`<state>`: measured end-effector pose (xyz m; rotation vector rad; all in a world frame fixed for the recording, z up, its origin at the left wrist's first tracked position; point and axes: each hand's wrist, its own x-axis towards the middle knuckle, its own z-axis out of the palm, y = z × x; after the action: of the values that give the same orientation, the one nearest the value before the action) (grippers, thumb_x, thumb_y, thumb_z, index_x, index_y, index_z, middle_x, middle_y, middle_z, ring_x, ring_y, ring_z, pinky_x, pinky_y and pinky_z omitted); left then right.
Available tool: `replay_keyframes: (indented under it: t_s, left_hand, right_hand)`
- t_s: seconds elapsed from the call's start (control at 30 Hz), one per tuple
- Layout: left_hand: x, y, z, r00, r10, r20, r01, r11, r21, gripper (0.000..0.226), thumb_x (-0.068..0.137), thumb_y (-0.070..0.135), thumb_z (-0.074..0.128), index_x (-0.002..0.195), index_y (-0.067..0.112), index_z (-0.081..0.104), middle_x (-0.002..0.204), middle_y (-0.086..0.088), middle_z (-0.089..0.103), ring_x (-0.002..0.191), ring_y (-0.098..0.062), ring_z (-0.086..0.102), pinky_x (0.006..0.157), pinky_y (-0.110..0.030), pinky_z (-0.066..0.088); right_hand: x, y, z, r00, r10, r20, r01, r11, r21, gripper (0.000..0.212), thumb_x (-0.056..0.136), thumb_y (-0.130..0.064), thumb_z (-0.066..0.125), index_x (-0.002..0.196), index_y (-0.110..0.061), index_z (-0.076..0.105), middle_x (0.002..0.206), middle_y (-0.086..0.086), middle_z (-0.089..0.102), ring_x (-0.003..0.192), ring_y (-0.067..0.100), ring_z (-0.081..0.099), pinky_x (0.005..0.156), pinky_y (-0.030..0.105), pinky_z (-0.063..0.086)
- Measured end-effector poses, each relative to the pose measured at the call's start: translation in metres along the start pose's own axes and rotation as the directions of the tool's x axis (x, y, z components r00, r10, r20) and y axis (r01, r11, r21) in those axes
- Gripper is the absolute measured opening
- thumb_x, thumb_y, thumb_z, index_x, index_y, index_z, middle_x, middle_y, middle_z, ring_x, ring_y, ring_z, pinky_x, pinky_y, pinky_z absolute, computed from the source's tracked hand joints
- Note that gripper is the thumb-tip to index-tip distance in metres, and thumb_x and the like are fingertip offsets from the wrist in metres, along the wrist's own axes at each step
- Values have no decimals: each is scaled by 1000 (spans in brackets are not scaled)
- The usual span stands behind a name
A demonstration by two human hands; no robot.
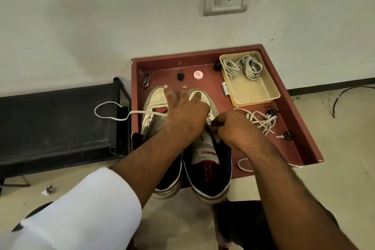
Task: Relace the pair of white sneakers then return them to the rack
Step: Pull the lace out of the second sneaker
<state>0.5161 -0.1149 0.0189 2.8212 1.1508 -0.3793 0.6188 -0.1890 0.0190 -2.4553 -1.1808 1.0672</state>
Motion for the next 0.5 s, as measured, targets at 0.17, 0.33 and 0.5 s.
replay_keyframes:
  t_s: [0.17, 0.33, 0.5]
  left_hand:
    - [3, -4, 4, 1000, -20, 23, 21, 999, -37, 22, 93, 24, 59, 113, 29, 68, 146, 0, 47, 148, -38, 17, 106, -75, -5]
    - [-10, -18, 7, 976, -216, -24, 202, 943, -263, 9, 87, 34, 67, 95, 31, 70, 144, 8, 46, 148, -31, 19, 107, -74, -8]
    - [-11, -17, 7, 987, -160, 9, 155, 943, -295, 31, 90, 40, 64, 120, 40, 57, 163, 3, 14, 151, -34, -1, 107, -73, -7]
  right_hand:
    - [0, 6, -7, 999, -16, 46, 13, 998, 65, 28, 90, -4, 55, 107, -15, 74, 94, 11, 73, 82, 24, 69, 69, 30, 57]
    - [4, 14, -12, 992, -44, 121, 23, 985, 169, 37, 93, 0, 54, 120, -20, 69, 114, 4, 70, 76, 8, 60, 61, 15, 47]
    - [5, 14, -13, 989, -57, 138, 34, 986, 165, 39, 92, 0, 53, 122, -20, 68, 116, 3, 70, 95, 15, 62, 79, 24, 50]
